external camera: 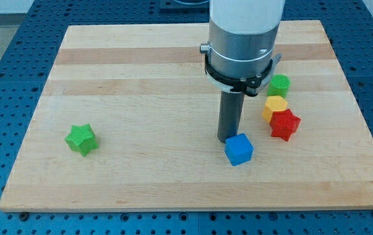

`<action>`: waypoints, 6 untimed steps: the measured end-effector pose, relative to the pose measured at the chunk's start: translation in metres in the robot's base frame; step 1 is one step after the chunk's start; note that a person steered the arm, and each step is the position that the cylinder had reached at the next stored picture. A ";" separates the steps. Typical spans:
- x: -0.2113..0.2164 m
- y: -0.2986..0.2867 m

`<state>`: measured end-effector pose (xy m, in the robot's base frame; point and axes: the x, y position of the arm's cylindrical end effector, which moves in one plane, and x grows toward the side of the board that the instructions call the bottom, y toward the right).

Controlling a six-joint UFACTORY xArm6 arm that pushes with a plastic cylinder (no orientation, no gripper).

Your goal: Place the blue cube to the bottom of the red star

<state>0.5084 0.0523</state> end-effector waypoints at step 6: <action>0.034 0.006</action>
